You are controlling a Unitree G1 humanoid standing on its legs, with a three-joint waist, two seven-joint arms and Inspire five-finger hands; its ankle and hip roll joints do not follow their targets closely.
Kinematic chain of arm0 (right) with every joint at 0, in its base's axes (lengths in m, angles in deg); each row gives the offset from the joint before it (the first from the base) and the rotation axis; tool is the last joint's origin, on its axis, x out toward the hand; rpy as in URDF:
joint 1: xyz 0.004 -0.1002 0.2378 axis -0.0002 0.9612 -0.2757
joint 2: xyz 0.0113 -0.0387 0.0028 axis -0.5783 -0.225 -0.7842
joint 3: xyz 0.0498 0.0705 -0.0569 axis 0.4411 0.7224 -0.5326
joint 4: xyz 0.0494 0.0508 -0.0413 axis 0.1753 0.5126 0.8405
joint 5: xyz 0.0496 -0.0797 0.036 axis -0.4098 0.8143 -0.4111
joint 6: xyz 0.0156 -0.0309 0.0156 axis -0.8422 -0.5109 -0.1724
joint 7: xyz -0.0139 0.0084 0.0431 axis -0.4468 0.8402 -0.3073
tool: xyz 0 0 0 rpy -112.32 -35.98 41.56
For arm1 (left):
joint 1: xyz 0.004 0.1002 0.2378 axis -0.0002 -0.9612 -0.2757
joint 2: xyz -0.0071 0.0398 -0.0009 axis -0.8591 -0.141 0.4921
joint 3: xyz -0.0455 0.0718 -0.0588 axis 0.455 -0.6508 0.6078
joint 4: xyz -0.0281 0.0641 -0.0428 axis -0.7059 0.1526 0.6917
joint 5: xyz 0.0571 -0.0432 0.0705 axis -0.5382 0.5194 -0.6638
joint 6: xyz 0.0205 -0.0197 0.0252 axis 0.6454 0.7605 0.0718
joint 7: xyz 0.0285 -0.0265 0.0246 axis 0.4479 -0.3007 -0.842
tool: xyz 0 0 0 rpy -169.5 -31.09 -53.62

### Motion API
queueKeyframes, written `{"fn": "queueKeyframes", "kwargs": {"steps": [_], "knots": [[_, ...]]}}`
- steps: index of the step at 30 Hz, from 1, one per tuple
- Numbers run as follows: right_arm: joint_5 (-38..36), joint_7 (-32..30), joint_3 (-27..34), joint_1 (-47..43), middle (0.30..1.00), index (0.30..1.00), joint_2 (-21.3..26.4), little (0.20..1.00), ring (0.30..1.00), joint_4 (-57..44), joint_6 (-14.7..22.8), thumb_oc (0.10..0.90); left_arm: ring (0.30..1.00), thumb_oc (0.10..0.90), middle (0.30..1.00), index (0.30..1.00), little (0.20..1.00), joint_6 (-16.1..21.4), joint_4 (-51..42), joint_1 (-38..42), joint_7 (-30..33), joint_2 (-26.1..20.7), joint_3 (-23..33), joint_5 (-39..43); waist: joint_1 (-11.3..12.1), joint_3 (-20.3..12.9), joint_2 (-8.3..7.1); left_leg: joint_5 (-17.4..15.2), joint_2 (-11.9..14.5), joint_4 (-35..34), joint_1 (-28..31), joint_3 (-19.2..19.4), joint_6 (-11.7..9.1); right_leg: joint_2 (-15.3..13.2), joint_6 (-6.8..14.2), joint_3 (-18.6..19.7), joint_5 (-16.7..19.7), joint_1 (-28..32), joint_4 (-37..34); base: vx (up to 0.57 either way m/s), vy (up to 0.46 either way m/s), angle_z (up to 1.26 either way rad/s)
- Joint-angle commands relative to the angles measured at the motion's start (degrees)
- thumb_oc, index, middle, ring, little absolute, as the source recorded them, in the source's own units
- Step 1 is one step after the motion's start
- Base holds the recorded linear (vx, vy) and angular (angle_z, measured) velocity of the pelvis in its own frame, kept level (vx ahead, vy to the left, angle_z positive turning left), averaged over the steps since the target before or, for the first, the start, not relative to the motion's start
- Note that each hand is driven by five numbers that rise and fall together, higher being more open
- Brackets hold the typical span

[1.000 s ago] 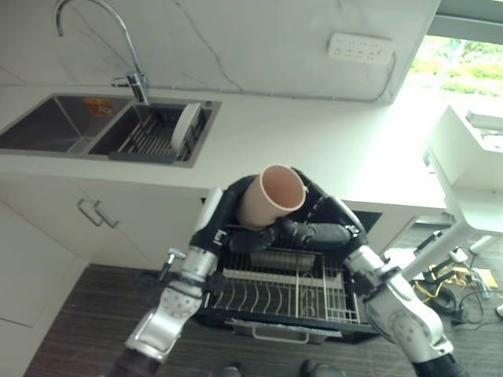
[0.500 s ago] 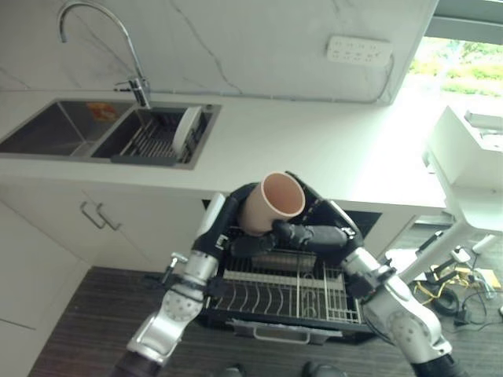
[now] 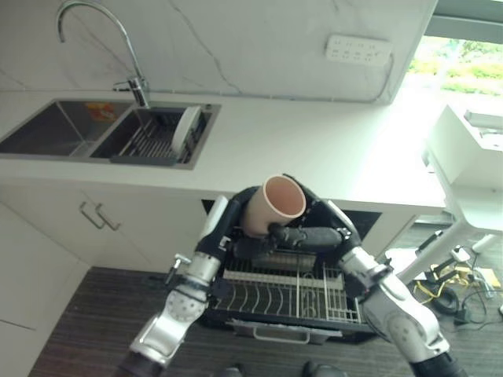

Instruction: Place the dishes in the dishwasher.

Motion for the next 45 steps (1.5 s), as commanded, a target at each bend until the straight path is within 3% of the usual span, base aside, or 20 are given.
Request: {"fn": "queueKeyframes", "kwargs": {"steps": [1,12,22,23,24,25,43,44,45], "knots": [[-2.03,1.28,-1.42,-9.14,0.900,0.900,-3.57,0.900,0.900,-9.19,7.49,0.800,0.300,0.400,0.300,0.300,0.300,3.42,-4.79,6.70,-1.09,0.91,-3.78,-0.16,0.57,-3.05,-0.76,-7.71,1.63,2.03,2.71,-0.88,-1.75,-0.05,4.93,2.01,-3.38,2.95,-0.97,0.00,0.000,0.00],[-13.40,-4.44,-4.82,-13.54,0.900,0.900,-8.46,0.900,0.900,-8.38,8.64,0.800,0.300,0.400,0.300,0.300,0.300,3.76,-3.38,9.00,1.66,1.82,-7.54,-0.86,1.24,-3.24,-0.28,-7.59,1.70,2.03,2.69,-1.05,-1.79,-0.01,4.64,1.57,-3.66,3.18,-0.97,0.00,0.001,0.00],[-14.61,-8.51,-5.87,-17.58,0.900,0.900,-10.82,0.900,0.900,-6.91,8.13,0.800,0.300,0.400,0.300,0.300,0.300,3.90,-2.41,10.75,1.97,3.10,-9.67,-0.01,2.26,-3.99,-0.11,-7.32,1.56,2.03,2.31,-1.70,-1.78,-0.20,4.31,0.80,-3.91,3.45,-0.97,0.00,0.000,0.00],[-14.22,-8.80,-6.06,-17.69,0.853,0.853,-10.92,0.853,0.853,-6.88,8.02,0.769,0.300,0.400,0.300,0.300,0.300,3.73,-2.45,10.87,1.99,3.07,-9.76,0.13,2.28,-4.04,-0.08,-7.29,1.55,2.03,2.24,-1.72,-1.78,-0.22,4.28,0.78,-3.92,3.42,-0.97,0.00,0.000,0.00],[-13.79,-9.04,-6.19,-17.75,0.458,0.458,-11.06,0.458,0.458,-6.78,7.87,0.505,0.300,0.400,0.300,0.300,0.300,3.68,-2.44,10.92,2.06,3.07,-9.84,0.18,2.29,-4.07,-0.04,-7.28,1.54,2.03,2.20,-1.73,-1.76,-0.21,4.24,0.80,-3.94,3.40,-0.97,0.00,0.000,0.00],[-13.46,-9.48,-6.28,-17.79,0.300,0.300,-11.16,0.300,0.300,-6.82,7.82,0.400,0.300,0.400,0.300,0.300,0.300,3.60,-2.49,10.91,2.02,3.10,-9.89,0.09,2.31,-4.08,-0.03,-7.28,1.54,2.03,2.18,-1.72,-1.75,-0.21,4.22,0.78,-3.96,3.40,-0.97,0.00,0.000,0.00],[-5.55,-11.77,-5.60,-17.36,0.300,0.300,-10.55,0.300,0.300,-5.69,12.35,0.400,0.300,0.400,0.300,0.300,0.300,1.80,-2.76,11.09,-1.98,2.53,-11.07,1.54,1.73,-3.85,0.29,-7.29,1.50,2.03,2.27,-1.06,-1.59,-0.34,4.38,1.14,-3.85,3.30,-0.97,0.00,0.000,0.00],[-5.17,-11.95,-5.34,-17.24,0.300,0.300,-10.41,0.300,0.300,-5.81,12.61,0.400,0.345,0.430,0.345,0.345,0.345,1.59,-2.68,10.96,-2.01,2.47,-11.01,1.87,1.71,-3.85,0.31,-7.30,1.53,2.03,2.27,-1.02,-1.59,-0.34,4.37,1.16,-3.86,3.28,-0.97,0.00,0.000,0.00],[-4.46,-12.44,-4.56,-16.88,0.300,0.300,-10.01,0.300,0.300,-5.68,13.51,0.400,0.900,0.800,0.900,0.900,0.900,1.42,-2.24,10.43,-1.74,2.32,-10.71,2.32,1.68,-3.84,0.35,-7.31,1.57,2.03,2.32,-0.90,-1.59,-0.34,4.39,1.21,-3.85,3.28,-0.97,0.02,0.017,-0.03]]}}
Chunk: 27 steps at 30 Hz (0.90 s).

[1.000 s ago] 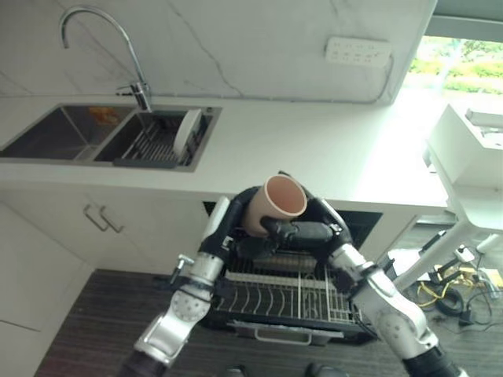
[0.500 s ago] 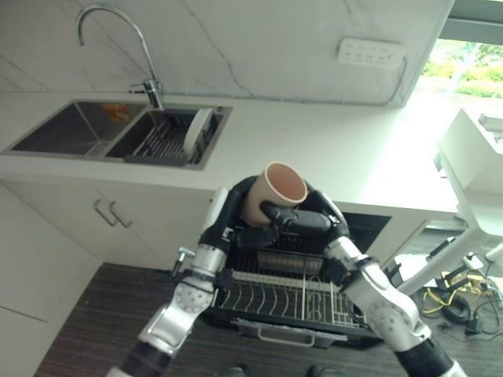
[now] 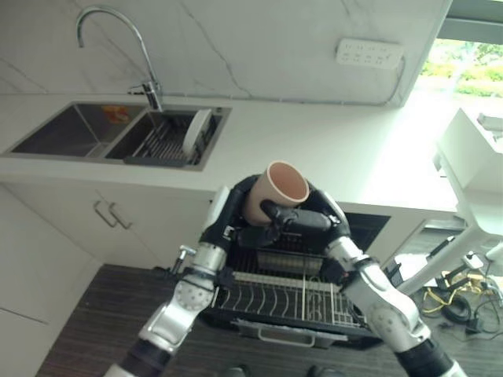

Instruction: Place the dishes in the dishwasher.

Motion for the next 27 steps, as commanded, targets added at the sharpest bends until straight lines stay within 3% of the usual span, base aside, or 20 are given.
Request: {"fn": "queueKeyframes", "kwargs": {"steps": [1,9,12,16,21,27], "knots": [[0.45,3.37,2.39,-11.30,0.300,0.300,-6.87,0.300,0.300,-6.19,11.39,0.400,0.900,0.800,0.900,0.900,0.900,4.43,-3.13,5.07,-5.68,0.94,-8.26,3.03,0.13,-2.97,-0.97,-7.33,1.62,1.96,2.44,-0.63,-1.61,-0.30,4.42,1.51,-3.82,3.07,-1.10,0.03,0.015,-0.03],[-0.87,2.72,9.65,-6.22,0.300,0.300,-3.34,0.300,0.300,-6.37,15.85,0.400,0.900,0.800,0.900,0.900,0.900,6.31,-0.40,-1.53,-3.93,-1.59,-1.15,4.82,0.14,-2.64,-0.64,-7.28,1.80,1.96,2.69,-0.27,-1.61,-0.28,4.28,1.50,-3.80,3.20,-1.10,0.00,0.000,0.00],[-1.90,2.91,15.08,-2.24,0.300,0.300,-2.05,0.300,0.300,-5.33,19.39,0.400,0.900,0.800,0.900,0.900,0.900,7.25,1.57,-5.86,-1.58,-2.51,6.60,5.55,0.46,-2.31,-0.46,-7.26,1.80,1.96,2.90,-0.31,-1.63,-0.44,4.12,1.25,-3.78,3.47,-1.10,0.03,0.011,-0.01],[-1.96,3.07,17.96,-0.41,0.300,0.300,-1.87,0.300,0.300,-4.98,21.07,0.400,0.900,0.800,0.900,0.900,0.900,7.31,2.38,-7.48,-0.24,-2.45,11.47,5.98,0.46,-2.18,-0.31,-7.18,1.81,1.96,2.93,-0.37,-1.66,-0.59,3.99,1.20,-3.78,3.55,-1.10,0.01,0.003,0.00],[-1.61,5.01,20.35,0.44,0.300,0.300,-1.43,0.300,0.300,-5.07,21.13,0.400,0.900,0.800,0.900,0.900,0.900,7.05,3.13,-8.34,0.46,-2.42,15.81,7.63,0.21,-2.27,-0.41,-7.20,1.83,1.96,3.04,-0.36,-1.76,-0.65,3.96,1.26,-3.94,3.69,-1.10,0.00,0.000,0.00],[-3.19,15.07,21.98,2.99,0.300,0.300,-0.68,0.300,0.300,-6.93,14.97,0.400,0.900,0.800,0.900,0.900,0.900,5.91,-0.25,-9.44,-7.33,-1.53,21.02,14.13,-0.15,-2.15,-0.68,-6.98,1.92,1.96,2.93,-0.54,-1.92,-0.65,4.07,1.31,-4.08,3.69,-1.10,0.00,0.000,0.00]]}}
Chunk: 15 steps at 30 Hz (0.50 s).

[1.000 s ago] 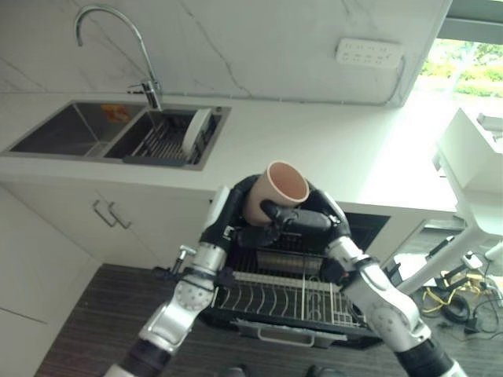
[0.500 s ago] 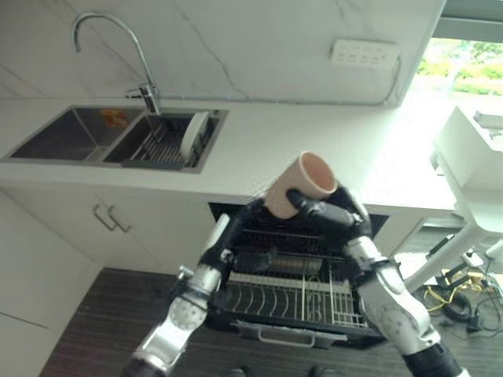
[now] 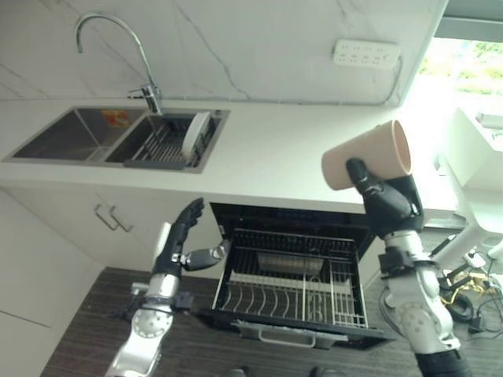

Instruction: Place the dishes in the dishwasher.

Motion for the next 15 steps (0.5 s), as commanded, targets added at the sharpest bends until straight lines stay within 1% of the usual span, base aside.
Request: {"fn": "queueKeyframes", "kwargs": {"steps": [1,2,3,4,5,6,7,14,15], "knots": [[-3.11,9.71,4.22,-2.95,0.300,0.300,-0.45,0.300,0.300,-8.32,1.07,0.400,0.900,0.800,0.900,0.900,0.900,4.81,-7.80,4.25,-4.27,-2.23,4.18,3.65,-0.09,-1.90,-1.35,-6.92,1.91,2.59,2.70,-0.67,-1.96,-0.55,4.03,1.11,-3.93,3.83,-0.93,0.00,0.000,0.00],[-4.00,11.38,4.12,-2.72,0.300,0.300,-0.49,0.300,0.300,-8.29,0.34,0.400,0.900,0.800,0.900,0.900,0.900,4.09,-8.33,4.17,-6.44,-2.36,4.21,3.59,-0.12,-1.85,-1.39,-6.90,1.97,2.59,2.69,-0.64,-1.99,-0.55,4.04,1.05,-3.93,3.86,-0.93,0.00,0.000,0.00],[-4.92,13.38,4.15,-2.33,0.300,0.300,-0.67,0.300,0.300,-8.14,-0.61,0.400,0.900,0.800,0.900,0.900,0.900,2.56,-8.71,4.23,-10.79,-2.59,3.79,3.94,-0.26,-1.78,-1.38,-6.85,2.02,2.59,2.67,-0.64,-2.04,-0.49,4.10,1.04,-3.93,3.84,-0.93,0.00,0.000,0.00],[-6.69,15.32,4.05,-2.08,0.300,0.300,-0.74,0.300,0.300,-7.94,-2.16,0.400,0.900,0.800,0.900,0.900,0.900,0.78,-9.34,4.32,-15.07,-3.26,2.78,2.48,-0.48,-1.71,-1.30,-6.87,2.12,2.59,2.66,-0.51,-2.06,-0.43,4.19,1.06,-3.96,3.80,-0.93,0.00,0.000,0.00],[-7.07,15.72,4.07,-2.01,0.300,0.300,-0.72,0.300,0.300,-7.91,-2.45,0.400,0.900,0.800,0.900,0.900,0.900,0.38,-9.43,4.34,-15.94,-3.45,2.62,2.35,-0.52,-1.71,-1.28,-6.87,2.13,2.59,2.66,-0.48,-2.06,-0.42,4.21,1.09,-3.96,3.78,-0.93,0.00,0.000,0.00],[-7.72,16.74,4.06,-1.65,0.300,0.300,-0.59,0.300,0.300,-7.80,-3.32,0.400,0.900,0.800,0.900,0.900,0.900,-1.61,-9.49,4.44,-19.10,-4.26,1.95,1.93,-0.72,-1.68,-1.10,-6.84,2.21,2.59,2.67,-0.31,-2.08,-0.41,4.31,1.12,-3.93,3.72,-0.93,0.00,0.000,0.00],[-7.69,17.25,3.91,-1.42,0.300,0.300,-0.27,0.300,0.300,-7.69,-3.62,0.400,0.900,0.800,0.900,0.900,0.900,-2.85,-9.60,4.48,-20.97,-5.07,1.26,1.44,-0.89,-1.58,-0.95,-6.80,2.23,2.59,2.67,-0.23,-2.06,-0.36,4.36,1.19,-3.89,3.65,-0.93,0.00,0.000,0.00],[-7.23,19.54,3.78,0.75,0.300,0.300,1.07,0.300,0.300,-6.73,-6.17,0.400,0.900,0.800,0.900,0.900,0.900,-8.82,-8.40,5.12,-28.40,-9.14,-1.89,-2.54,-2.43,-0.66,-0.28,-6.53,2.61,2.59,2.77,0.71,-2.09,-0.12,4.83,2.01,-3.46,3.11,-0.93,0.00,-0.001,-0.01],[-6.95,19.63,3.78,1.23,0.300,0.300,1.36,0.300,0.300,-6.68,-6.47,0.400,0.900,0.800,0.900,0.900,0.900,-11.16,-8.62,5.33,-30.49,-9.79,-2.51,-3.30,-2.84,-0.26,-0.19,-6.41,2.76,2.59,2.79,0.94,-2.12,-0.04,4.95,2.24,-3.33,2.95,-0.93,0.00,-0.005,-0.03]]}}
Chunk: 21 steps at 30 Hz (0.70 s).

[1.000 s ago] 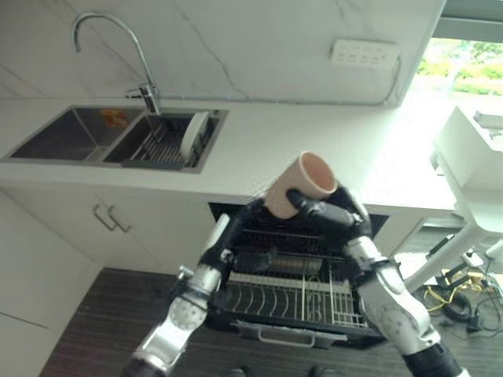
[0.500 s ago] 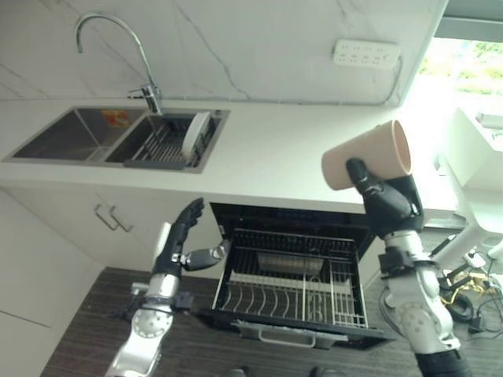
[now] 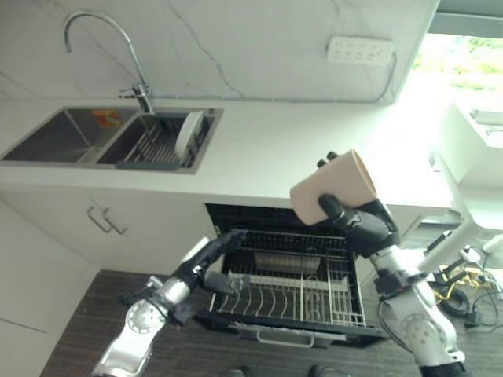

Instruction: Place the dishes in the dishwasher.

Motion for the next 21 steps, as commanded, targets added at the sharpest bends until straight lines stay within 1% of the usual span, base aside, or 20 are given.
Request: {"fn": "queueKeyframes", "kwargs": {"steps": [1,3,4,6,7,9,11,12,13,15,16,19,21], "knots": [[-3.01,3.77,3.19,-4.06,0.300,0.300,1.18,0.300,0.300,-6.45,2.86,0.400,0.900,0.800,0.900,0.900,0.900,-0.50,-5.52,5.35,-3.45,-2.66,1.16,-2.45,-1.00,-0.09,0.01,-6.30,2.86,2.93,2.76,0.58,-2.15,-0.03,4.81,2.09,-3.10,3.14,-0.60,0.00,0.000,0.00],[-3.02,3.66,3.05,-4.21,0.300,0.300,1.93,0.300,0.300,-6.28,3.05,0.400,0.900,0.800,0.900,0.900,0.900,-2.22,-5.47,6.36,-4.22,-3.81,-0.11,-3.26,-1.52,0.82,0.16,-6.06,3.09,2.93,2.47,0.81,-2.25,0.04,4.95,2.46,-2.81,2.61,-0.60,-0.20,0.006,-0.10],[-2.71,3.32,1.64,-7.60,0.300,0.300,4.39,0.300,0.300,-4.55,5.82,0.400,0.900,0.800,0.900,0.900,0.900,-3.53,-4.15,12.14,-1.20,-5.77,-4.35,-4.25,-2.26,4.18,0.41,-5.19,3.20,2.93,-0.05,0.56,-2.47,-0.03,5.05,3.37,-1.64,-0.40,-0.60,-0.39,0.019,-0.17],[-2.67,3.40,1.50,-8.96,0.300,0.300,5.01,0.300,0.300,-3.77,6.47,0.400,0.900,0.800,0.900,0.900,0.900,-3.83,-3.42,14.15,-0.68,-6.22,-5.25,-4.06,-2.27,5.02,0.50,-4.86,3.20,2.93,-1.10,0.45,-2.47,0.03,5.01,3.55,-1.25,-1.47,-0.60,-0.39,0.021,-0.08],[-1.56,3.23,0.75,-13.17,0.300,0.300,7.00,0.300,0.300,-2.02,7.41,0.400,0.900,0.800,0.900,0.900,0.900,-4.99,-1.88,19.95,0.61,-8.12,-7.13,-3.58,-2.90,8.52,0.70,-3.75,3.05,2.93,-4.30,0.21,-2.51,0.57,4.76,4.60,-0.16,-4.62,-0.60,-0.45,0.027,-0.02],[-0.10,3.24,0.32,-16.05,0.300,0.300,8.26,0.300,0.300,-1.07,7.42,0.400,0.900,0.800,0.900,0.900,0.900,-5.98,-0.75,24.02,1.06,-10.01,-7.74,-2.41,-3.56,11.46,0.77,-2.80,3.06,2.93,-6.57,0.18,-2.49,1.09,4.47,5.63,0.60,-6.84,-0.60,-0.38,0.029,-0.10],[1.49,3.04,0.10,-17.13,0.300,0.300,9.21,0.300,0.300,-0.67,6.61,0.400,0.900,0.800,0.900,0.900,0.900,-6.88,0.16,26.28,1.23,-11.17,-8.29,-3.20,-4.10,13.52,0.59,-2.26,3.17,2.93,-7.89,0.36,-2.41,1.46,4.30,6.47,1.15,-8.30,-0.60,-0.16,0.010,-0.17],[2.16,3.27,-0.02,-17.09,0.300,0.300,9.48,0.300,0.300,-0.44,6.31,0.400,0.900,0.800,0.900,0.900,0.900,-7.71,0.25,26.70,1.17,-11.59,-8.53,-3.37,-4.36,14.17,0.44,-2.15,3.29,2.93,-8.25,0.42,-2.38,1.59,4.28,6.80,1.33,-8.79,-0.60,-0.11,-0.013,-0.15],[2.73,3.49,-0.24,-16.31,0.300,0.300,9.62,0.300,0.300,-0.51,6.31,0.400,0.900,0.800,0.900,0.900,0.900,-8.97,0.71,27.20,0.39,-11.89,-8.57,-3.89,-4.70,15.19,-0.05,-2.11,3.42,2.93,-8.81,0.53,-2.34,1.84,4.32,7.16,1.66,-9.61,-0.60,-0.08,-0.019,-0.11],[3.22,3.97,-0.15,-15.19,0.300,0.300,9.45,0.300,0.300,-0.28,6.46,0.400,0.900,0.800,0.900,0.900,0.900,-10.86,0.95,27.06,-1.63,-12.01,-8.91,-5.15,-4.91,15.63,-0.40,-2.35,3.48,2.93,-9.05,0.71,-2.35,1.88,4.50,7.03,1.82,-10.17,-0.60,-0.06,-0.018,-0.16],[3.52,3.90,-0.06,-14.83,0.300,0.300,9.49,0.300,0.300,-0.43,6.40,0.400,0.900,0.800,0.900,0.900,0.900,-12.57,1.00,26.92,-4.01,-12.18,-9.09,-5.24,-4.94,15.62,-0.52,-2.45,3.50,2.93,-9.27,0.85,-2.42,1.88,4.60,6.91,1.83,-10.49,-0.60,-0.05,-0.005,-0.17],[3.69,3.83,0.24,-14.93,0.300,0.300,9.84,0.300,0.300,-0.64,6.08,0.400,0.900,0.800,0.900,0.900,0.900,-14.80,1.27,26.61,-7.45,-12.04,-9.53,-6.48,-4.99,15.50,-0.58,-2.54,3.58,2.93,-9.50,1.10,-2.52,1.91,4.64,6.83,1.76,-10.78,-0.60,-0.02,0.000,-0.05],[4.31,3.93,0.48,-14.71,0.300,0.300,9.92,0.300,0.300,-1.03,5.79,0.400,0.900,0.800,0.900,0.900,0.900,-18.95,1.21,26.11,-13.37,-11.87,-9.85,-7.90,-5.00,15.29,-0.48,-2.52,3.63,2.93,-9.49,1.44,-2.60,1.88,4.68,6.70,1.71,-10.83,-0.60,0.00,0.000,0.00]]}}
